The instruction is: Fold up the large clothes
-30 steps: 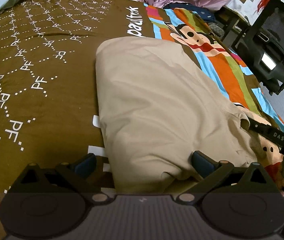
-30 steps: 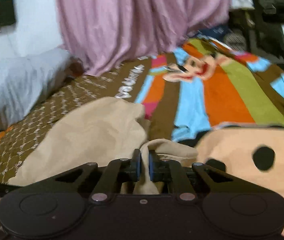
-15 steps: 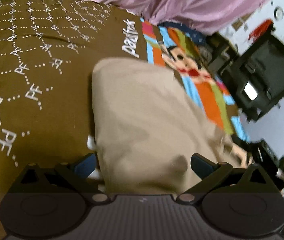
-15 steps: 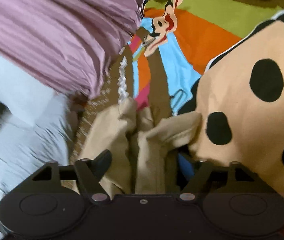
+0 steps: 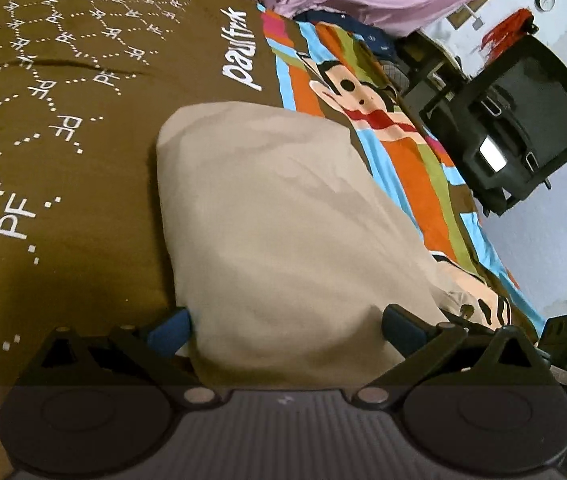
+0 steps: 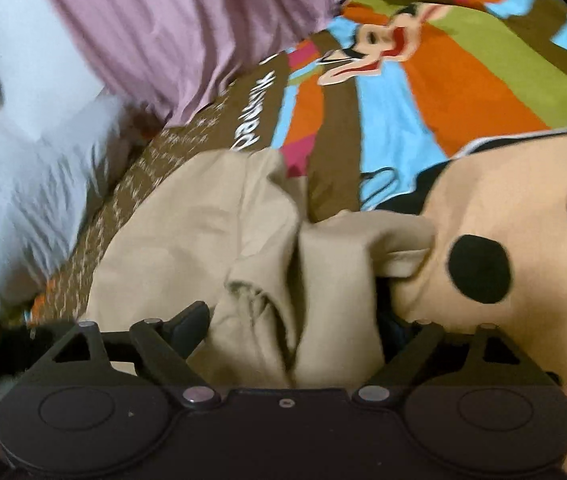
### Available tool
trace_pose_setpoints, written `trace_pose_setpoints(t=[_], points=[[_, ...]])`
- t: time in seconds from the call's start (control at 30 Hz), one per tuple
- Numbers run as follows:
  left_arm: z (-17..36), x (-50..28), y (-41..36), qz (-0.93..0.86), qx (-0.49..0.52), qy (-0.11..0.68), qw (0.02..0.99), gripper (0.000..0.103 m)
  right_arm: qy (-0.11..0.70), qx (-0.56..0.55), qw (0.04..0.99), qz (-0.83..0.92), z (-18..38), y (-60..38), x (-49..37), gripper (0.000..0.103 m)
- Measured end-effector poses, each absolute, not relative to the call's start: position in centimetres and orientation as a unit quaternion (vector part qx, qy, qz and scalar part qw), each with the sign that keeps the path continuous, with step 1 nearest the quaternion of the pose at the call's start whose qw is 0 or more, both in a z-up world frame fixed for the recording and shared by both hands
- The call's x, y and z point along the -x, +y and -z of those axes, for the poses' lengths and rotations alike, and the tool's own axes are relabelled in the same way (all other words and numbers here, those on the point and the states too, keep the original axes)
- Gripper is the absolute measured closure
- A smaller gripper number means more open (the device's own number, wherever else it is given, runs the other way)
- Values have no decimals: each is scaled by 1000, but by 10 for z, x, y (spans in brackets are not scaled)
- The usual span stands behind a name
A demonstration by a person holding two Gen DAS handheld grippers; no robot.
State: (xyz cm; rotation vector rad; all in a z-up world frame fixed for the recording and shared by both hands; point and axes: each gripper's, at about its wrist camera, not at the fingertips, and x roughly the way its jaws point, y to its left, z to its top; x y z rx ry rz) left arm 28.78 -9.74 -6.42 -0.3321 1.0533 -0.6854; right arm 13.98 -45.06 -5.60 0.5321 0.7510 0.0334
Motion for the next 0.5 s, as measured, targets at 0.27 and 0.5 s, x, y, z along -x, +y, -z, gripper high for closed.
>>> trace_pose_setpoints(t=[0.27, 0.5], points=[[63, -289, -101, 321, 139, 499, 793, 0, 362, -240, 900, -31, 63, -441, -143, 29], [62, -287, -102, 312, 143, 502, 794, 0, 355, -233, 905, -25, 64, -438, -141, 31]])
